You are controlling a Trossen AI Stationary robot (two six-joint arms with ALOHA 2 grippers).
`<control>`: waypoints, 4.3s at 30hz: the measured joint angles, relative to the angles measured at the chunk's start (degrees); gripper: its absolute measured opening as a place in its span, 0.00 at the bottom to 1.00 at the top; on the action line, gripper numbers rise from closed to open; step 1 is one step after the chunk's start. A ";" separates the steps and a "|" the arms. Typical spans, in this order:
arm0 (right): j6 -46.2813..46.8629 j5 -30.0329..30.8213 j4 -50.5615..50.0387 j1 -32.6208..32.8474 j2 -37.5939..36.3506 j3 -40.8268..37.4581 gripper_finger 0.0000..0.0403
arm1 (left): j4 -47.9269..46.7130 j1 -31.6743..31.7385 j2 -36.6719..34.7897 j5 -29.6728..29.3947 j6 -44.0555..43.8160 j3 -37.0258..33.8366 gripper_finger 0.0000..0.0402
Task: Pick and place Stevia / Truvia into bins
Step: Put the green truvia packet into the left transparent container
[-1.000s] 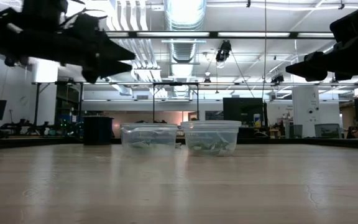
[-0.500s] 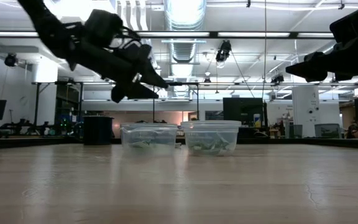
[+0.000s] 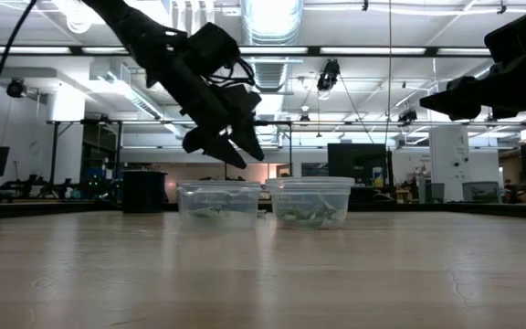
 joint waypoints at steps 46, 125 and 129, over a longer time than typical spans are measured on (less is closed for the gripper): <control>0.02 0.01 0.01 -0.01 0.03 0.02 0.81 | -9.57 3.58 21.20 -2.63 0.21 14.37 0.60; -0.01 0.00 -0.22 -0.02 0.34 0.02 0.81 | -30.67 -16.31 0.72 11.03 19.90 14.30 0.05; 0.01 0.00 -0.24 -0.02 0.32 0.02 0.81 | -31.14 -16.21 0.94 9.62 19.52 14.30 0.05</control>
